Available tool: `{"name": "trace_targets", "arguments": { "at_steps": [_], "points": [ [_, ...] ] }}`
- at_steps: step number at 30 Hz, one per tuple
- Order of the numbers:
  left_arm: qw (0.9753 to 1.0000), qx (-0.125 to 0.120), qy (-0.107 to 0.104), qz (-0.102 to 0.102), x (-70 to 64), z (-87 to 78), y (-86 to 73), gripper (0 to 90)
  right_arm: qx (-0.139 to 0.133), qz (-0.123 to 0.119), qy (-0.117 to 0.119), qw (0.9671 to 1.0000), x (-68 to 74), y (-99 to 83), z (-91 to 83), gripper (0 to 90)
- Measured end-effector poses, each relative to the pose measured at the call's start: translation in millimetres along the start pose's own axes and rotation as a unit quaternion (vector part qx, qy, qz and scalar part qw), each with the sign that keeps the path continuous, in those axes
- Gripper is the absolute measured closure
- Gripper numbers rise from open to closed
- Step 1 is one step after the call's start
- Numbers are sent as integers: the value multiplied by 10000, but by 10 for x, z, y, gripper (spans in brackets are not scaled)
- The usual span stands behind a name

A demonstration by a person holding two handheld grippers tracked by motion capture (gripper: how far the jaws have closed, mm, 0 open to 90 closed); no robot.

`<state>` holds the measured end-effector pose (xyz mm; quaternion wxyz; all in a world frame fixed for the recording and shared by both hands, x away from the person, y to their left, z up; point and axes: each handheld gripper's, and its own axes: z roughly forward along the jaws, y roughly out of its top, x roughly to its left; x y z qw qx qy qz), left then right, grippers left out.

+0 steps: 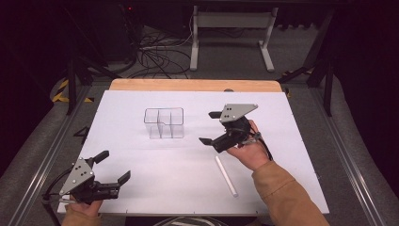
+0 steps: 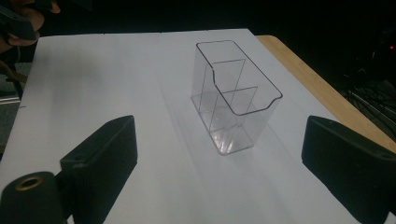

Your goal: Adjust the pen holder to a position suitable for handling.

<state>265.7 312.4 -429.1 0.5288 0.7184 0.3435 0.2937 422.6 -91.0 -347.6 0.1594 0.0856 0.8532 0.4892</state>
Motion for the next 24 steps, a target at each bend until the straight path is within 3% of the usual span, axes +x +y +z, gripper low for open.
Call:
{"name": "trace_targets", "arguments": {
  "at_steps": [14, 20, 24],
  "points": [
    [10000, -4, -24, -32, 6, 5, -3, 29, 248, -190, 149, 9994, -109, 157, 287, 126],
    [10000, 10, -27, -17, 11, 10, -5, 29, 319, -167, 309, 9989, -148, 175, 341, 130],
    [10000, 1, -27, -26, 7, 8, -3, 29, 283, -27, 489, 9984, -167, 184, 381, 130]
  ]
}}
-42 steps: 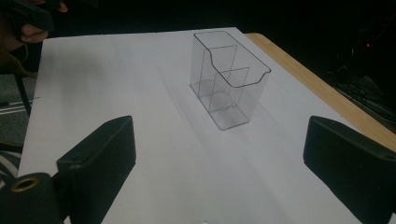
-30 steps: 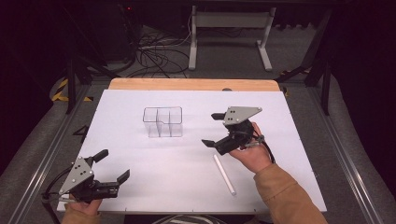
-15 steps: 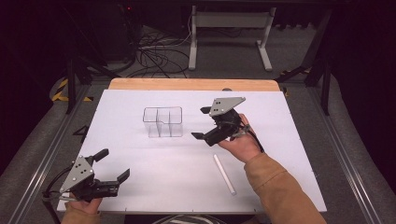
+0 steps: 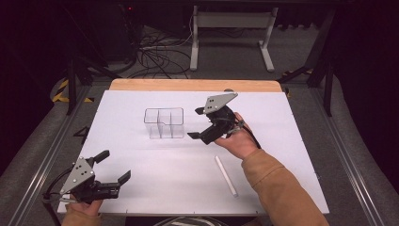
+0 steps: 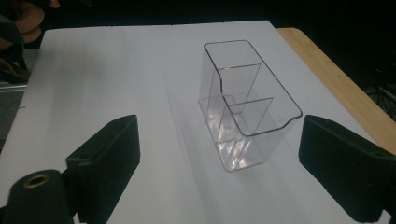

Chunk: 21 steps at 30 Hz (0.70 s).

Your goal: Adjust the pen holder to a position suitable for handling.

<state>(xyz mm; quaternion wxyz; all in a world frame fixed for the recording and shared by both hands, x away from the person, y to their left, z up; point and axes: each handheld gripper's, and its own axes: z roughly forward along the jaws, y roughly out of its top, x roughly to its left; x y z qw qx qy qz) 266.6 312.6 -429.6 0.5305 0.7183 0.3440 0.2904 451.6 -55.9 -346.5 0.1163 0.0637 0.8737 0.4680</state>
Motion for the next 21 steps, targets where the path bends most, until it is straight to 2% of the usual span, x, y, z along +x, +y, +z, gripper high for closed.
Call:
{"name": "trace_targets", "arguments": {
  "at_steps": [1, 3, 9, 11, 12, 13, 19, 21],
  "points": [
    [10000, 6, 2, 19, 2, 0, 0, 29, 0, 0, 0, 10000, 0, 0, 0, 130],
    [10000, 25, 6, 21, 4, 0, -6, 29, -14, 174, 124, 9998, -23, -11, 13, 144],
    [10000, 24, 28, -8, 6, -19, -15, 29, 71, 166, 96, 9998, -51, 15, 63, 177],
    [10000, 22, 54, -9, 4, -33, -20, 29, 285, -23, 7, 9996, -57, 62, 118, 209],
    [10000, 22, 54, -9, 4, -33, -20, 29, 285, -23, 7, 9996, -57, 62, 118, 209],
    [10000, 25, 66, -14, 5, -38, -23, 29, 397, -153, -32, 9991, -65, 97, 156, 231],
    [9999, 26, 110, -39, 7, -74, -41, 29, 639, -398, -59, 9971, -79, 164, 294, 282],
    [9999, 33, 101, -61, 5, -82, -45, 29, 718, -454, -11, 9964, -89, 194, 398, 299]
  ]
}}
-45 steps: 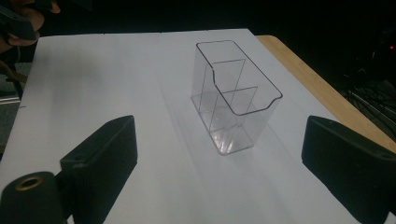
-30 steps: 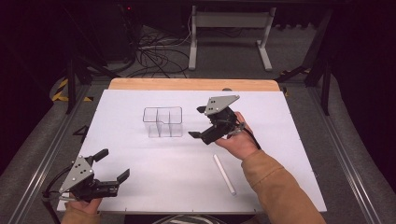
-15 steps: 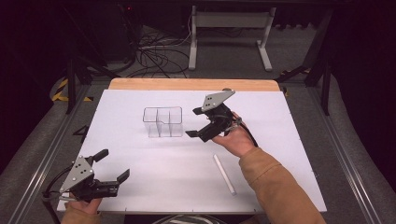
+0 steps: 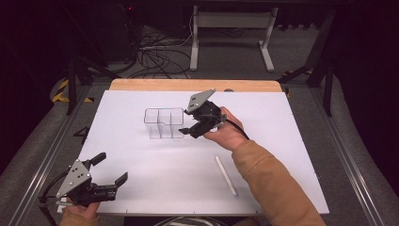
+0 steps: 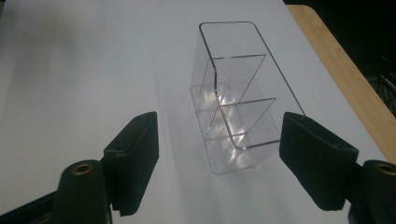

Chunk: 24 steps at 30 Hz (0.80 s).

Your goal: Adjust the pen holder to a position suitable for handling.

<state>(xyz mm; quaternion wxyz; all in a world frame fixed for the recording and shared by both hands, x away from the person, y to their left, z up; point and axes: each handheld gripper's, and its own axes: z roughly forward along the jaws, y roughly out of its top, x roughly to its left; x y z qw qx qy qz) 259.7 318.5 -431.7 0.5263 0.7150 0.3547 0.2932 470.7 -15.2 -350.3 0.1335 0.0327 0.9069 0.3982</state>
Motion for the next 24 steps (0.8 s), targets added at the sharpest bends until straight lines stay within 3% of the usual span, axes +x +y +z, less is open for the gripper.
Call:
{"name": "trace_targets", "arguments": {
  "at_steps": [5, 20, 24],
  "points": [
    [10000, 0, 5, -7, 7, -3, -5, 29, 212, -115, 50, 9997, -22, 61, 166, 344],
    [10000, -10, -50, -44, 24, -2, -11, 29, 462, -292, 246, 9982, -64, 199, 638, 442],
    [10000, -27, -42, -40, 29, -9, -13, 29, 558, -388, 207, 9975, -48, 204, 741, 477]
  ]
}}
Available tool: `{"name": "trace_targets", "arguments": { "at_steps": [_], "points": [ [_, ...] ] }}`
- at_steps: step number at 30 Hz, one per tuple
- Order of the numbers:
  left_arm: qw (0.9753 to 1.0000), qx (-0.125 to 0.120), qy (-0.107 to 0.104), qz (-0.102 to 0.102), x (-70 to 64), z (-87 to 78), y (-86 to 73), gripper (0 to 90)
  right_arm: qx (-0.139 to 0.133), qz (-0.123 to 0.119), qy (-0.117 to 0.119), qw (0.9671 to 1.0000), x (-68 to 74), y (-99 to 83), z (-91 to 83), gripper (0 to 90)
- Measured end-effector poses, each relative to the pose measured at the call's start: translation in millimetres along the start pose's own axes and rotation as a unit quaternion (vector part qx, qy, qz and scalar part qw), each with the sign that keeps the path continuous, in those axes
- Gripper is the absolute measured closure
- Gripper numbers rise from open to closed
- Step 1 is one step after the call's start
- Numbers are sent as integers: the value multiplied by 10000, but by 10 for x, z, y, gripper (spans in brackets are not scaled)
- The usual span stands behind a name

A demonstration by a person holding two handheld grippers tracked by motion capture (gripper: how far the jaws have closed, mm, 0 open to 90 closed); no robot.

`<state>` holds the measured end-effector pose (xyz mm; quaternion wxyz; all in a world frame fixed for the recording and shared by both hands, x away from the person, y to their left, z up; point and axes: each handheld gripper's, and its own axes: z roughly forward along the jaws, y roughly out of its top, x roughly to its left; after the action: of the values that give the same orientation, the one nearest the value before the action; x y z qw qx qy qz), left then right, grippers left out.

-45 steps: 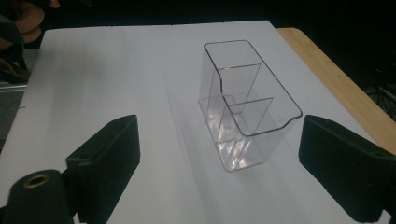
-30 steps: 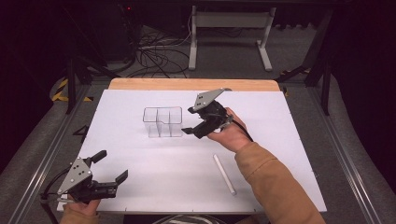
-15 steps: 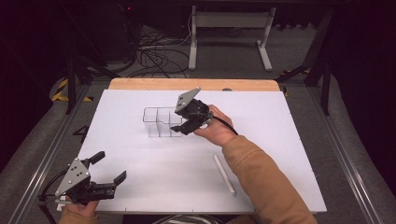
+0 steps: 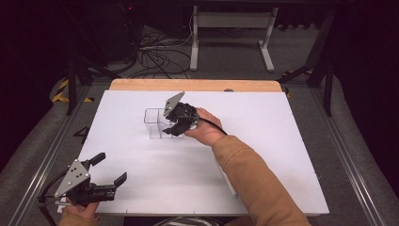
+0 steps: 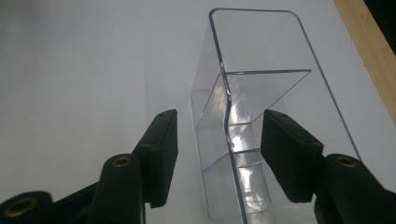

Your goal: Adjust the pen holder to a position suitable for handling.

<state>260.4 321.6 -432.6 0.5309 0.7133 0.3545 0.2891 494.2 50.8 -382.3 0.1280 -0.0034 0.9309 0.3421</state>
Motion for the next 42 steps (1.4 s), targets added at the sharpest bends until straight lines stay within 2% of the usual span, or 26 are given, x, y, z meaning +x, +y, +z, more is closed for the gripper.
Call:
{"name": "trace_targets", "arguments": {
  "at_steps": [13, 19, 28, 35, 42],
  "points": [
    [10000, 44, -10, 18, -5, 15, 3, 29, 290, -310, -229, 9988, 6, 91, 187, 580],
    [10000, 33, -9, 15, 1, 8, 0, 29, 414, -391, -283, 9980, 7, 118, 258, 676],
    [10000, 29, -18, -6, 0, 10, 0, 29, 655, -498, -183, 9964, 53, 111, 367, 770],
    [10000, 29, -18, -8, 2, 10, 0, 29, 600, -459, -56, 9971, 37, 108, 353, 799],
    [10000, 21, -20, -7, 1, 10, 1, 29, 611, -534, 80, 9967, 60, 122, 325, 838]
  ]
}}
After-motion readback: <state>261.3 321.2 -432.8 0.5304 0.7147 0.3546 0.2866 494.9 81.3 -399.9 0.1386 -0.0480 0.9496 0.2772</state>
